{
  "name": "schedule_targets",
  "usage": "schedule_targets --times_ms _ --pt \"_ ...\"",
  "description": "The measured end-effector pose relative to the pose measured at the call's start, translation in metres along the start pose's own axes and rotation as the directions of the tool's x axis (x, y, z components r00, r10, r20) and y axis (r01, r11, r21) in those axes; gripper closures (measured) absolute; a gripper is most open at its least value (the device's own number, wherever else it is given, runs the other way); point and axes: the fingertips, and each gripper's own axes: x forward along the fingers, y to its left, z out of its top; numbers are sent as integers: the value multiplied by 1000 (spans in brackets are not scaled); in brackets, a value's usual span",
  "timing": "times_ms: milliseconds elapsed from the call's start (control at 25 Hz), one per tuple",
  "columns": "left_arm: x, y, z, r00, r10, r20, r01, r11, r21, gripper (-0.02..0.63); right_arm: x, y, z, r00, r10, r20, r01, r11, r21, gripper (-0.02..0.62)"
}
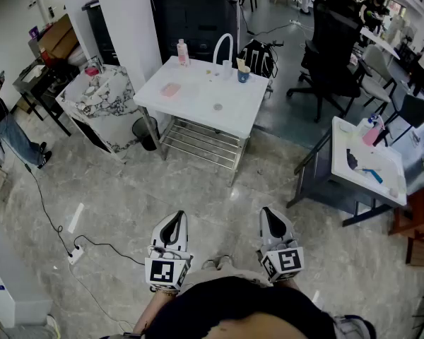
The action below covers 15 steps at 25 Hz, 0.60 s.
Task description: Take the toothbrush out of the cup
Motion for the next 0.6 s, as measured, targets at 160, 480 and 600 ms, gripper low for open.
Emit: schedule_targets --times_ms 160,480,600 --pt "2 -2 0 1000 -4 -4 4 1000 -10 604 0 -3 2 1000 10 7 -10 1000 -22 591" --pt "10 -8 -2 1000 -7 -15 7 1000 5 604 1 -13 4 1000 -9 19 8 1000 29 591" --pt "13 -9 -7 1000 -6 -23 7 1000 5 604 3 -21 3 999 -10 37 8 998 68 591"
